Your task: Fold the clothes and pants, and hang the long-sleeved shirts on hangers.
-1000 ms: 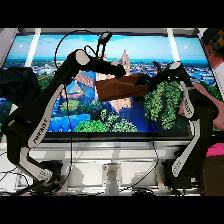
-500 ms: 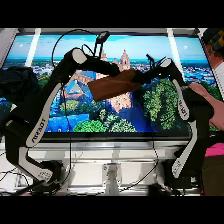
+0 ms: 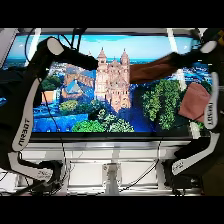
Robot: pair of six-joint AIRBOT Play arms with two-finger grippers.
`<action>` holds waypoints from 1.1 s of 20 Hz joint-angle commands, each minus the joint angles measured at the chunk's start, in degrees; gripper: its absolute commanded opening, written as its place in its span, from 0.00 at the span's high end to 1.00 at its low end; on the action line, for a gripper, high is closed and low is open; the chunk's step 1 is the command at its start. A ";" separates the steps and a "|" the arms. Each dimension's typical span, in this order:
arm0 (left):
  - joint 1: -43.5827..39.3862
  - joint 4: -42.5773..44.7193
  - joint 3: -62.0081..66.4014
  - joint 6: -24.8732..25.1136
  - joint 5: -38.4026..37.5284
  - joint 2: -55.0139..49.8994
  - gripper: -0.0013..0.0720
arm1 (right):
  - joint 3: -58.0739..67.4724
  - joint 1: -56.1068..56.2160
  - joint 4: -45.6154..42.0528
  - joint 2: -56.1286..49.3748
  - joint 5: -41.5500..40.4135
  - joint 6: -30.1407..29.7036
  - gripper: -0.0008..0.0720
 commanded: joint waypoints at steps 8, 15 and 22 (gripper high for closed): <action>1.33 3.19 0.02 -1.14 -2.60 6.73 0.96 | -0.50 -23.91 -25.59 8.87 25.62 8.83 0.97; 1.33 4.26 0.02 -2.58 -4.55 6.86 0.96 | -5.55 -27.30 -31.87 9.18 31.08 9.46 0.97; 1.33 4.22 0.02 -2.58 -4.74 6.86 0.95 | -5.73 -27.30 -30.03 10.25 26.29 10.73 0.17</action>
